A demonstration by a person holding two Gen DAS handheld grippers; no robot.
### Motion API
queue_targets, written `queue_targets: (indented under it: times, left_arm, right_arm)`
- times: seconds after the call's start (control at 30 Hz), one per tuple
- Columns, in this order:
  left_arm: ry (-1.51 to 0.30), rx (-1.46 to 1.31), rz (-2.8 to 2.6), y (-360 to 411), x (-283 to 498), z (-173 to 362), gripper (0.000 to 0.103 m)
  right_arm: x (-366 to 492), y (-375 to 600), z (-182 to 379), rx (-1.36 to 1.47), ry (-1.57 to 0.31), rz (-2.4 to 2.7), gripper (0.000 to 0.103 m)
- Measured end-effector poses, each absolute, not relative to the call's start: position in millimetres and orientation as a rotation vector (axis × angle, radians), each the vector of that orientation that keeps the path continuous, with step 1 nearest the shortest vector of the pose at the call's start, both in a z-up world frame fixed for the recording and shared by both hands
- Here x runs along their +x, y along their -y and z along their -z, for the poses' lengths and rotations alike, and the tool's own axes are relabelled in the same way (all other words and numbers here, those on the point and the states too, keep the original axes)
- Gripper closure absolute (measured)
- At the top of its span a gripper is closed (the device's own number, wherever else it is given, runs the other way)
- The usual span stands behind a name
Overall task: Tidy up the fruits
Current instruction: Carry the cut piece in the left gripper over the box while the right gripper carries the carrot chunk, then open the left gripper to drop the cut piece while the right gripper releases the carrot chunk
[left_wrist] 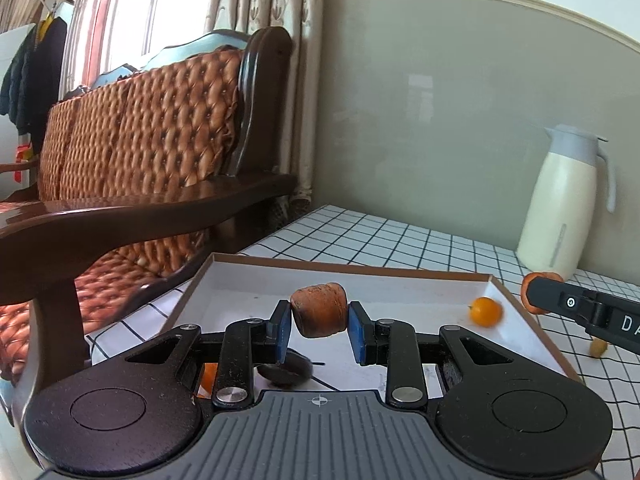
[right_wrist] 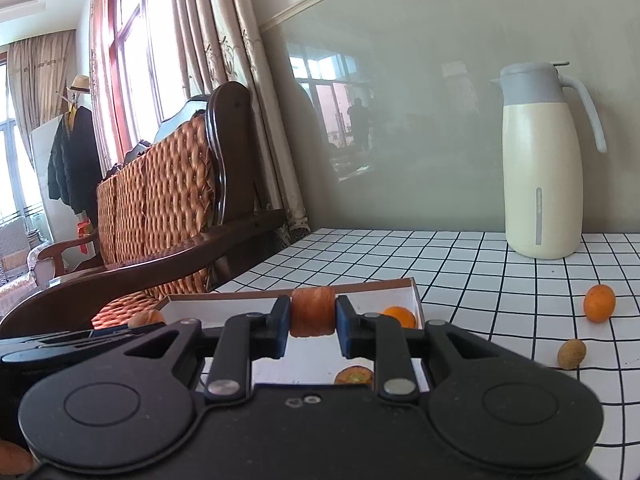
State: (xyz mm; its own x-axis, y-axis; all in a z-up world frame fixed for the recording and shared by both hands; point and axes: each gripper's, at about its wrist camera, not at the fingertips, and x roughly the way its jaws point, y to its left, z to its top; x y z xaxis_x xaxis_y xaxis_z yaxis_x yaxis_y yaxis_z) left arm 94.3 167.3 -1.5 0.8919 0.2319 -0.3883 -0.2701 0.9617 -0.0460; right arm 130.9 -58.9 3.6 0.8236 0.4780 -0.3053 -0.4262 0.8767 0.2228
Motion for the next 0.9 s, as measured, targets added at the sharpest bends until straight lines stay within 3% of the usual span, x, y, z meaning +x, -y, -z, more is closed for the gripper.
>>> queue_targets:
  times: [0.73, 0.9]
  left_arm:
    - [-0.449, -0.148, -0.332, -200.3, 134.6, 11.7, 0.072]
    - [-0.480, -0.148, -0.347, -203.0, 147.2, 17.9, 0.072]
  right_arm:
    - [175.9, 39.4, 18.8, 0.146, -0.454, -0.412, 0.087]
    - [181.3, 41.3, 20.7, 0.161, -0.453, -0.378, 0.070]
